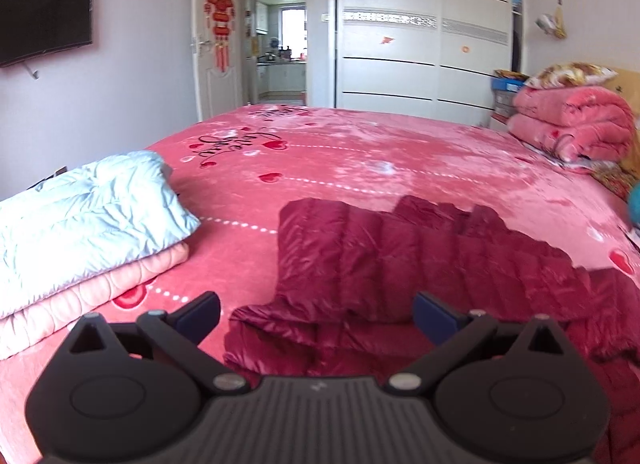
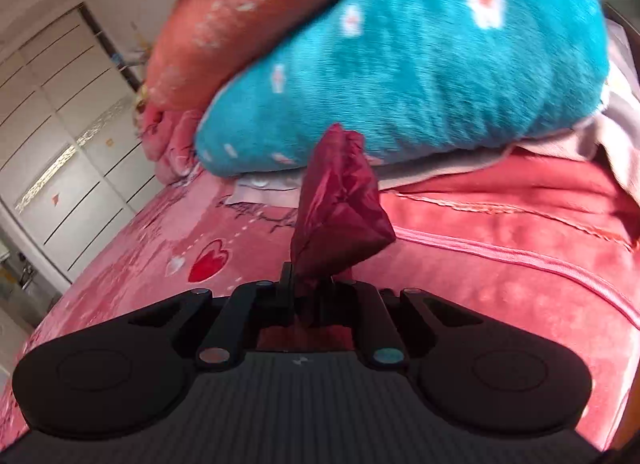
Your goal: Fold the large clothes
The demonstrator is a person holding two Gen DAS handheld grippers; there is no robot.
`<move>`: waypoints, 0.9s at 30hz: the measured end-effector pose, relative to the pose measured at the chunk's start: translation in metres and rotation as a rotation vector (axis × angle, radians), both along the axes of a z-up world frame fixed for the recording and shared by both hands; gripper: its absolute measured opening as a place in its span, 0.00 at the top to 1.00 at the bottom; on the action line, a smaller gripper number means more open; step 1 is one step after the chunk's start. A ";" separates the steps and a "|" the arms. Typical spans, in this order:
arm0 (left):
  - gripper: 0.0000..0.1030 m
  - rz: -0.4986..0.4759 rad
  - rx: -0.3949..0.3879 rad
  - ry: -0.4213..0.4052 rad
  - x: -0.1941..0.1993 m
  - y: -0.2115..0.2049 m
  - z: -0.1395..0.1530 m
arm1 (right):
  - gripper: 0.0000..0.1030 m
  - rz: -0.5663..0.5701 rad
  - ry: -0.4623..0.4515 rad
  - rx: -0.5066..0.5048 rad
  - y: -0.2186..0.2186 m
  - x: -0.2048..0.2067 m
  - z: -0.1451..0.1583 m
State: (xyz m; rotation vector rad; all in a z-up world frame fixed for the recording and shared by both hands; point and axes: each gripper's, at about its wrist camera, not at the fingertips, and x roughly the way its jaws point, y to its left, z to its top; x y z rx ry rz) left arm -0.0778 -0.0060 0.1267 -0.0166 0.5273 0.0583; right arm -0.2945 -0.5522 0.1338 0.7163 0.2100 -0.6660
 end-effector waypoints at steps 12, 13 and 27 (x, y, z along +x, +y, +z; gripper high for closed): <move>0.01 0.111 -0.085 0.006 0.035 0.055 -0.012 | 0.90 0.298 -0.029 -0.180 0.068 0.074 0.062; 0.01 0.116 -0.100 0.012 0.038 0.061 -0.012 | 0.90 0.321 -0.035 -0.190 0.073 0.086 0.066; 0.06 0.353 -0.454 -0.117 0.023 0.212 0.031 | 0.90 0.665 -0.124 -0.220 0.171 0.214 0.104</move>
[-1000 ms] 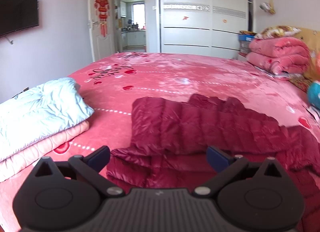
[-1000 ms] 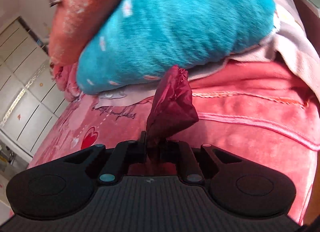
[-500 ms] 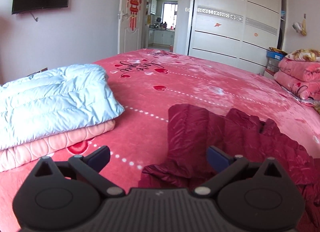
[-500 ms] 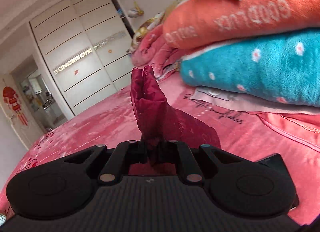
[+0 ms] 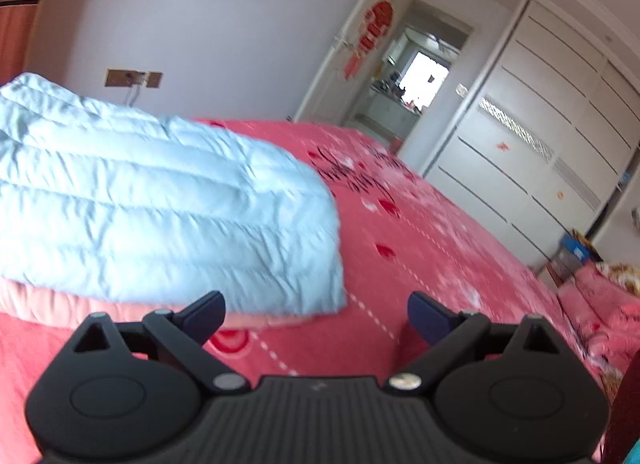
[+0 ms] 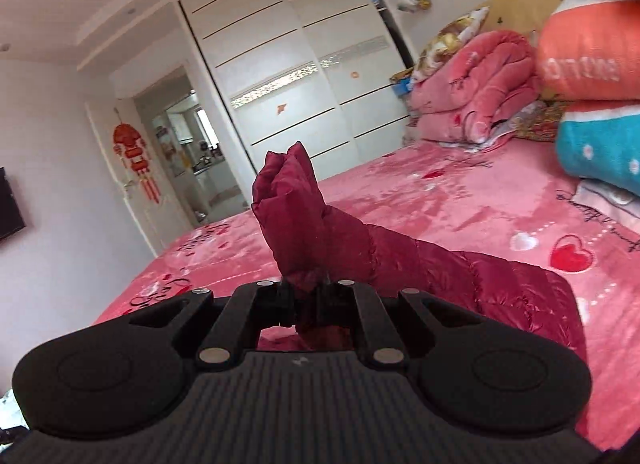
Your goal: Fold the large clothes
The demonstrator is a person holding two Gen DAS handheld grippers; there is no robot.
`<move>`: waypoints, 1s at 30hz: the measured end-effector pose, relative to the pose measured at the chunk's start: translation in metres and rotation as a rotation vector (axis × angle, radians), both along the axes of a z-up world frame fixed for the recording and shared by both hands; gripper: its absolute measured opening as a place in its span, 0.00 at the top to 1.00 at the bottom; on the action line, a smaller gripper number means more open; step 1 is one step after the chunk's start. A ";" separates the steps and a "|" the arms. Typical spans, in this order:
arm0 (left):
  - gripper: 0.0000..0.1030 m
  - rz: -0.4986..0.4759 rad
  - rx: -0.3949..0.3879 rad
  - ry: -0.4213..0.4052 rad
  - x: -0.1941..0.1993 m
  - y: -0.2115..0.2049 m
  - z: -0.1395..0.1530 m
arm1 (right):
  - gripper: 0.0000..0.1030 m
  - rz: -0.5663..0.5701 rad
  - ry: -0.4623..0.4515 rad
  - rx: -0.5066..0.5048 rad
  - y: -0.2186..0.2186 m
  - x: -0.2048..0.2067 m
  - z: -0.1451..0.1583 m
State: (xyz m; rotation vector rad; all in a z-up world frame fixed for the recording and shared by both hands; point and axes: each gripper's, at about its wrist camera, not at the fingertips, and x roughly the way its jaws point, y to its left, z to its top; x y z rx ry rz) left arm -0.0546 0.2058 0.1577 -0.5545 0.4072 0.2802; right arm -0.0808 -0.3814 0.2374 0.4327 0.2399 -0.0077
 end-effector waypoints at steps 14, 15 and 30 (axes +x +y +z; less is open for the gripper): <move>0.06 0.372 0.357 0.037 -0.038 0.086 0.017 | 0.90 0.286 0.140 -0.115 0.117 0.074 -0.079; 0.06 0.361 0.375 0.054 -0.034 0.084 0.012 | 0.89 0.299 0.161 -0.131 0.130 0.072 -0.088; 0.06 0.120 0.473 0.119 -0.002 0.025 -0.029 | 0.22 0.426 0.313 -0.196 0.193 0.031 -0.142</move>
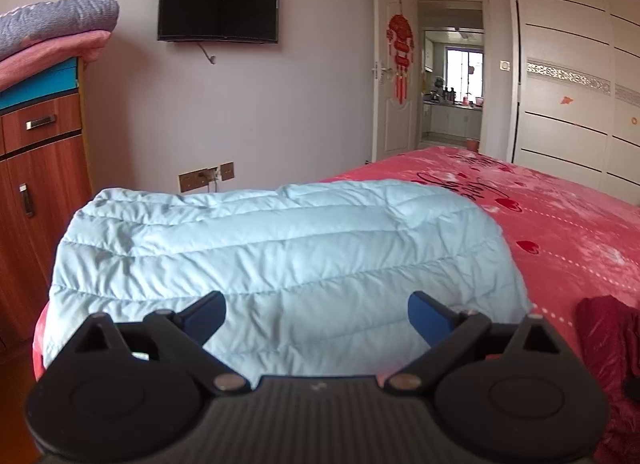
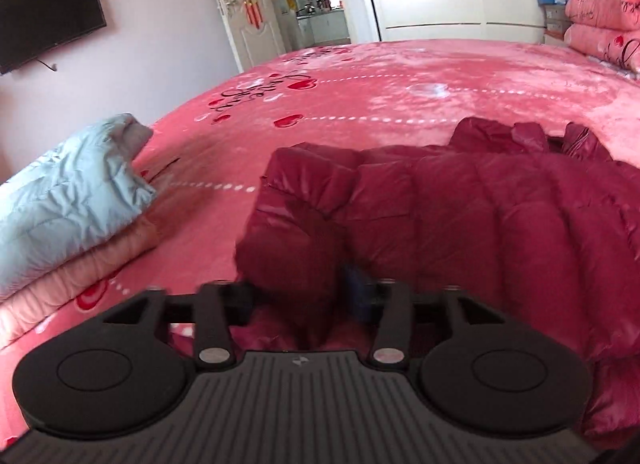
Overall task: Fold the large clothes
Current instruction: 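Lay the sleeve onto the jacket and open the right gripper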
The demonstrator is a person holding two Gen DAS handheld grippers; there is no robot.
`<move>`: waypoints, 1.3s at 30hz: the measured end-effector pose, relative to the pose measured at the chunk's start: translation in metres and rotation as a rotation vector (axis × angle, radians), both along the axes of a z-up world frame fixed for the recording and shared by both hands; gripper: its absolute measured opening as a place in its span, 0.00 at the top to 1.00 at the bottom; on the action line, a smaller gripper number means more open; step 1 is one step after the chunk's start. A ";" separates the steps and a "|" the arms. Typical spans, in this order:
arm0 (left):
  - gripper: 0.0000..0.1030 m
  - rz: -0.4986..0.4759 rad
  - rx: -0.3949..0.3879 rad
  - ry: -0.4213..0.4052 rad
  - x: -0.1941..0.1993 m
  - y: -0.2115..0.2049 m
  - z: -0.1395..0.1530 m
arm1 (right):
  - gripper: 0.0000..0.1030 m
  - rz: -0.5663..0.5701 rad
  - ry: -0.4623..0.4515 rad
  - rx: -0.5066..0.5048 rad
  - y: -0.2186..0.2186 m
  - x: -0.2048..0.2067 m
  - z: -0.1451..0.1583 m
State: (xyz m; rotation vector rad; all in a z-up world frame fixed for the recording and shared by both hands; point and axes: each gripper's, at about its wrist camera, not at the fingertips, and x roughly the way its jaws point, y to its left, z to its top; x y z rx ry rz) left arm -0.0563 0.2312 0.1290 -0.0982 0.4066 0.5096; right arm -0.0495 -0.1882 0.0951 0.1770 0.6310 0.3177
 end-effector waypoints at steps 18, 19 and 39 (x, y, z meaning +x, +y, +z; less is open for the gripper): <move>0.05 -0.328 0.003 0.013 -0.047 -0.109 0.020 | 0.02 -0.074 -0.057 0.026 -0.072 -0.121 0.073; 0.05 -0.339 0.004 0.018 -0.052 -0.112 0.022 | 0.02 -0.089 -0.052 0.022 -0.079 -0.129 0.075; 0.04 -0.358 -0.234 -0.033 -0.179 -0.124 0.064 | 0.02 -0.347 -0.027 0.081 -0.174 -0.236 0.072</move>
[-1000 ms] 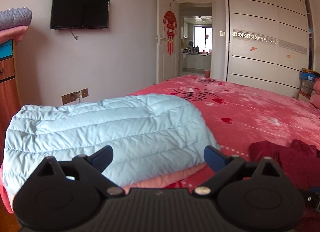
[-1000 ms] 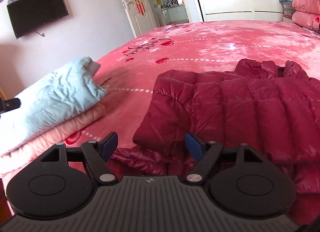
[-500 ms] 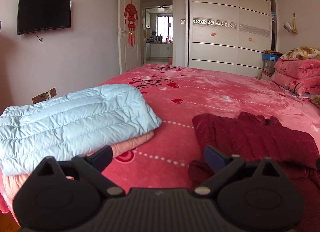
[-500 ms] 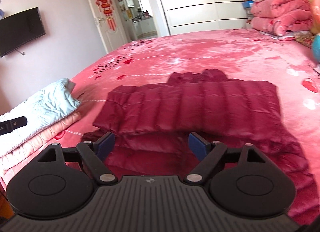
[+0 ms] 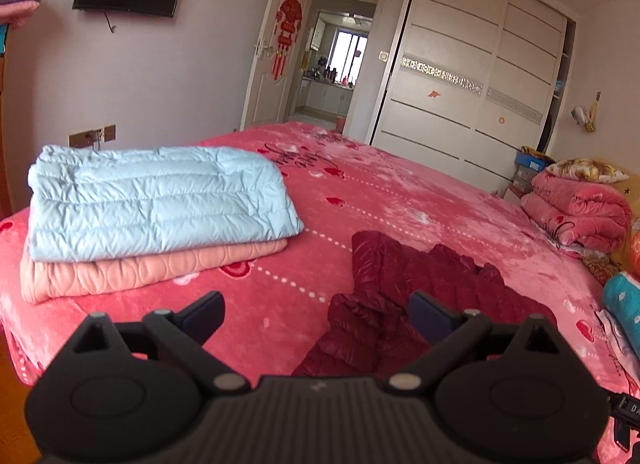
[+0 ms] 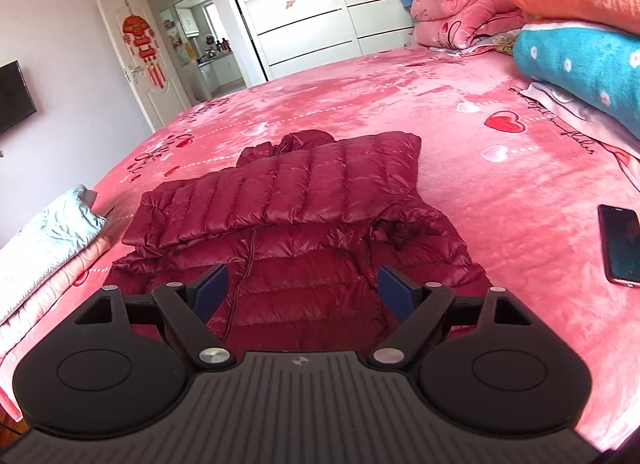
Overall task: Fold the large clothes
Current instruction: 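Lay the sleeve onto the jacket and open the right gripper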
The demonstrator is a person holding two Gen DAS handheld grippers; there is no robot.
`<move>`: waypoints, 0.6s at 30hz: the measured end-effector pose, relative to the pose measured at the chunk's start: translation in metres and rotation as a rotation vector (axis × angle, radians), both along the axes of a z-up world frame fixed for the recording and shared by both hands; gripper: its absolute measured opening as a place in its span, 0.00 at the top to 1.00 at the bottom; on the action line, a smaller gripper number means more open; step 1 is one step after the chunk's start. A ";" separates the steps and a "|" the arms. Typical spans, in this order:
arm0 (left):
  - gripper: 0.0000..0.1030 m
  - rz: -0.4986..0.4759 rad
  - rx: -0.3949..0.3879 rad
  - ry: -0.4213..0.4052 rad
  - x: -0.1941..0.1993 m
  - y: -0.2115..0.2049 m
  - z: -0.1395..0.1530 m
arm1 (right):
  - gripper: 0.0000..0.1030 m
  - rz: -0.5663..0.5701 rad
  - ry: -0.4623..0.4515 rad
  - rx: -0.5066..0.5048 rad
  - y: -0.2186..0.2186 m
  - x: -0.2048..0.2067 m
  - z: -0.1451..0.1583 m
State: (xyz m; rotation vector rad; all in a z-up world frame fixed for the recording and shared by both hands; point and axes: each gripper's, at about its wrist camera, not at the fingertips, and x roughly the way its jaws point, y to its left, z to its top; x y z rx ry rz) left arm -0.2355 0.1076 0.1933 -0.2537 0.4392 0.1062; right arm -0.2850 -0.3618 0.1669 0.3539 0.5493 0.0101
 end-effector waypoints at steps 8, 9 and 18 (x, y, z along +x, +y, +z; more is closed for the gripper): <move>0.01 0.087 0.182 -0.104 -0.054 0.001 0.031 | 0.01 -0.008 -0.071 -0.015 -0.003 -0.012 0.012; 0.01 0.096 0.206 -0.100 -0.054 0.003 0.028 | 0.01 -0.017 -0.078 -0.016 -0.003 -0.014 0.012; 0.01 0.127 0.226 -0.211 -0.054 0.011 0.038 | 0.00 0.015 -0.146 -0.092 0.009 -0.025 0.016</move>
